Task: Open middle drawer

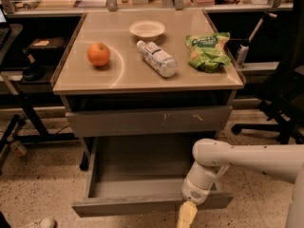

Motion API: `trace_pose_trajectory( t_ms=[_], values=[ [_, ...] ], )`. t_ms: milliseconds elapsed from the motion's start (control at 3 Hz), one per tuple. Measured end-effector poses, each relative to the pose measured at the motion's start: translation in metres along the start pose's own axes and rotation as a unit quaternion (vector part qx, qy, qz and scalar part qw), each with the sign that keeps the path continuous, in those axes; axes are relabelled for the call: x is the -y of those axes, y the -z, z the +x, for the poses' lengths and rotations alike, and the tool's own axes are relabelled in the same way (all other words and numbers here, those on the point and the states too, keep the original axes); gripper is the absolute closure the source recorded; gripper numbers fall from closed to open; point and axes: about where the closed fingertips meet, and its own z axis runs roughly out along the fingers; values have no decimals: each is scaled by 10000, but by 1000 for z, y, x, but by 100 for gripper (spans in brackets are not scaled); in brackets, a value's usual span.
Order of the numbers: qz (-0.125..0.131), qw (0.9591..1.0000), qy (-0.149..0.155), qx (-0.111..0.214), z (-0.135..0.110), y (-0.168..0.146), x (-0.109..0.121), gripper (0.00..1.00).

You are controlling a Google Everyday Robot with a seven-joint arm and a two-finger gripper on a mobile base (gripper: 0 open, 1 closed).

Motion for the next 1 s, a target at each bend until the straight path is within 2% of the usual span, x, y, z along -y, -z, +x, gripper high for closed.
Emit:
trace_pose_trajectory(
  t_ms=[333, 667, 1000],
  values=[
    [-90, 9998, -93, -123, 19, -2, -9, 0],
    [-90, 9998, -94, -123, 18, 0, -11, 0],
    [-181, 9995, -212, -135, 35, -4, -25, 0]
  ],
)
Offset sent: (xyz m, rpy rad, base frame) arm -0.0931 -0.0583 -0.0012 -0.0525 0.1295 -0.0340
